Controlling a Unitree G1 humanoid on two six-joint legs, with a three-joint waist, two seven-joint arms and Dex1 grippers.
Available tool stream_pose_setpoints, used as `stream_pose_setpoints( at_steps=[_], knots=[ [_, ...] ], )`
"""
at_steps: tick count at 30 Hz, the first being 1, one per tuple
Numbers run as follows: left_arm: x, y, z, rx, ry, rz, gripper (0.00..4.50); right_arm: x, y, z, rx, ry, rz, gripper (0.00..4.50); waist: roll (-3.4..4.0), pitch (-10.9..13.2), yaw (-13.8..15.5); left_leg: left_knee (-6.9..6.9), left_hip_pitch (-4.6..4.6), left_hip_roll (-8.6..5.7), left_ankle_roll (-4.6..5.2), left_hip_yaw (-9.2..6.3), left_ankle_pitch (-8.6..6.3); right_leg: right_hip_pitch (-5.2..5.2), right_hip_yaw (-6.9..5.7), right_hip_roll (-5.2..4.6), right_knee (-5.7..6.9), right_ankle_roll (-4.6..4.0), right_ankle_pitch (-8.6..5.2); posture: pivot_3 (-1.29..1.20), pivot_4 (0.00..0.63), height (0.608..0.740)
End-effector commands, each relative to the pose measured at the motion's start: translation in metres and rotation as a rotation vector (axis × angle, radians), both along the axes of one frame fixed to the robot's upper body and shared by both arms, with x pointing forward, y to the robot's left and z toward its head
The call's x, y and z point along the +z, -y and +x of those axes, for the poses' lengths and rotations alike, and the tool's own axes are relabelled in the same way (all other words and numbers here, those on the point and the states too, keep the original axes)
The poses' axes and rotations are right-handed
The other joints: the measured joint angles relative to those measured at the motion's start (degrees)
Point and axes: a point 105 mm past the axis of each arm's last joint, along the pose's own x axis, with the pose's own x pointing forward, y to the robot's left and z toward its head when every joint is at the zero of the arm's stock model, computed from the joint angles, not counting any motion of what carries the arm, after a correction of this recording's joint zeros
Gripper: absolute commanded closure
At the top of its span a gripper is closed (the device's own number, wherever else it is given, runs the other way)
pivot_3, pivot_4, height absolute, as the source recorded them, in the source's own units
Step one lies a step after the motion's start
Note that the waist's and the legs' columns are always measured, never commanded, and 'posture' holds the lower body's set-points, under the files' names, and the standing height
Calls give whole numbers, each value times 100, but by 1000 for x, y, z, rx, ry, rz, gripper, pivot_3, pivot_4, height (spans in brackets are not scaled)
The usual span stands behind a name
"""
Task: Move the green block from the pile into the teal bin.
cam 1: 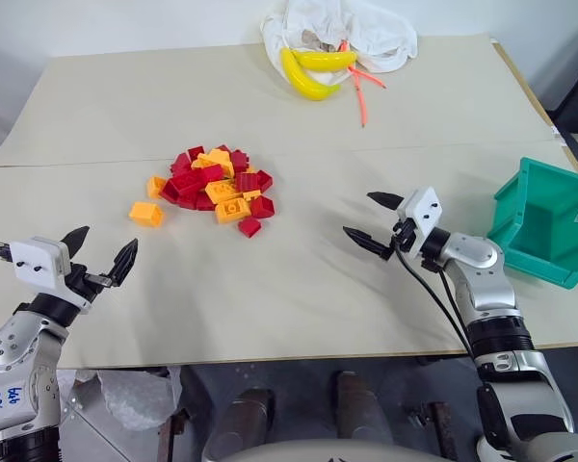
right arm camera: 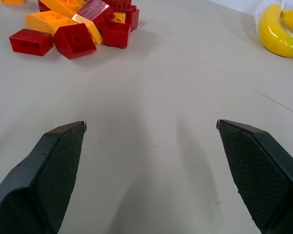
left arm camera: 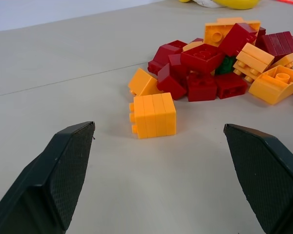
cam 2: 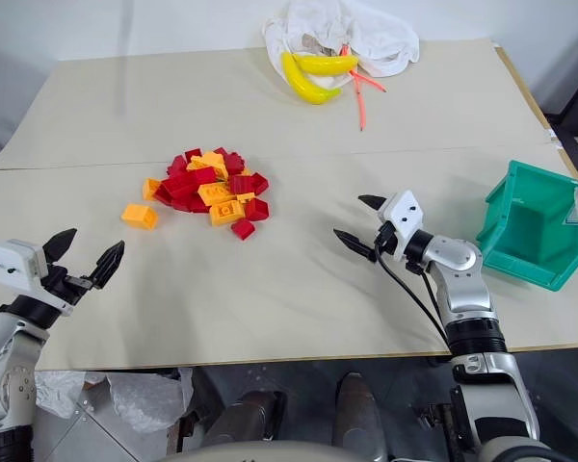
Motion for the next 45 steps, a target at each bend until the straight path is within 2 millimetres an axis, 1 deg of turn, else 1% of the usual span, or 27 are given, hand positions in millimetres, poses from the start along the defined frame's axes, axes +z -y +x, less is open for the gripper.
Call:
stream_pose_setpoints(
  at_steps=[1, 4, 8, 11, 13, 15, 16, 17, 18, 20, 22, 23, 27, 33, 34, 37, 40, 42, 44, 45],
  knots=[
    [15, 7, 2, -40, 38, 7, 0, 35, -12, 1, 41, 78, 79, 16, 0, 0, -5, 0, 0, 1, 0, 0, 0, -1, 2, 0, 0, 0, 1, 0, 150, 740],
    [18, 9, 4, -45, 39, -38, 0, 41, -14, 0, 55, 77, 99, 16, 0, 0, 0, 0, 0, 7, -2, 1, -1, -5, 4, 6, 0, -2, 3, 0, 150, 740],
    [20, 7, 5, -46, 47, -5, 0, 42, -17, -2, 78, 71, 89, 16, 0, 0, 1, 0, -1, 7, 1, 1, -4, -4, 5, 6, -2, -4, 4, 0, 150, 740],
    [28, 4, 7, -39, 74, -9, 0, 43, -18, -2, 83, 74, 85, 16, 0, 0, 2, 0, -2, 7, 1, 1, -4, -6, 5, 7, -3, -4, 5, 0, 150, 740],
    [28, 0, 13, -21, 43, -17, 0, 45, -19, -1, 86, 78, 86, 16, 0, 0, 5, 2, -2, 8, 1, 2, -5, -6, 5, 7, -2, -4, 5, 0, 150, 740],
    [31, 1, 21, -42, 33, 55, 0, 48, -22, 1, 95, 84, 90, 16, 0, 0, 0, 5, -2, 8, 0, 2, -5, -6, 5, 8, 0, -4, 5, 0, 150, 740],
    [34, 2, 26, -61, 31, 43, 0, 49, -24, 1, 100, 87, 92, 16, 0, 0, 0, 5, -2, 8, 0, 2, -5, -7, 5, 8, 0, -5, 5, 0, 150, 740],
    [37, 7, 29, -112, 36, 9, 0, 50, -25, 2, 105, 92, 93, 16, 0, 0, 0, 5, -1, 8, -1, 3, -5, -8, 6, 8, 2, -5, 5, 0, 150, 740],
    [42, 12, 32, -149, 46, 21, 0, 51, -26, 2, 108, 95, 94, 16, 0, 0, 1, 5, -2, 8, -1, 3, -5, -9, 6, 9, 1, -5, 6, 0, 150, 740],
    [46, 9, 45, -147, 39, 49, 387, 54, -28, 2, 116, 103, 97, 0, 0, 0, -4, 4, -4, 8, -1, 3, -5, -10, 6, 9, 2, -5, 7, 0, 150, 740],
    [49, 5, 57, -147, 26, 58, 885, 55, -29, 1, 122, 107, 100, 0, 0, 0, -5, 4, -4, 9, -1, 2, -5, -12, 6, 10, 6, -5, 8, 0, 150, 740],
    [51, 4, 63, -152, 23, 59, 1260, 56, -30, 0, 126, 108, 101, 0, -1, 0, -7, 4, -5, 9, -1, 2, -5, -12, 6, 10, 12, -5, 9, 0, 150, 740],
    [60, 7, 88, -220, -11, 71, 2522, 59, -35, -6, 163, 105, 107, 0, -2, 0, -18, 6, -14, 8, -1, 3, -5, -24, 5, 11, 24, -4, 10, 0, 150, 740],
    [59, 15, 120, -301, -105, 103, 4402, 55, -39, -16, 239, 48, 95, 0, -4, -1, -29, 8, -21, 7, 0, 6, -5, -36, 6, 10, 29, -2, 10, 0, 150, 740],
    [59, 17, 126, -308, -117, 109, 4481, 55, -39, -16, 244, 45, 90, 0, -6, -1, -29, 10, -23, 7, 0, 6, -5, -37, 5, 11, 29, -2, 11, 0, 150, 740],
    [56, 24, 139, -325, -153, 125, 4481, 54, -38, -16, 240, 47, 88, 0, -10, -1, -34, 18, -28, 5, 0, 7, -6, -41, 5, 11, 31, 2, 13, 0, 150, 740],
    [52, 41, 151, -361, -186, 134, 4481, 56, -38, -15, 229, 60, 98, 0, -12, -1, -29, 26, -38, 3, 1, 7, -6, -48, 5, 11, 34, 3, 14, 0, 150, 740],
    [44, 49, 157, -359, -226, 142, 4481, 56, -38, -17, 224, 60, 108, 0, -13, -3, -30, 45, -58, 1, 2, 7, -6, -59, 3, 11, 38, 6, 15, 0, 150, 740],
    [31, 59, 158, -387, -290, 169, 4481, 55, -38, -19, 218, 64, 107, 0, -13, -3, -50, 71, -93, -2, 5, 4, -9, -81, 1, 11, 45, 11, 18, 0, 150, 740],
    [25, 64, 159, -404, -311, 164, 4481, 55, -37, -20, 212, 66, 107, 0, -13, -3, -65, 73, -96, -3, 7, 4, -9, -82, 3, 11, 45, 12, 19, 0, 150, 740]
  ],
)
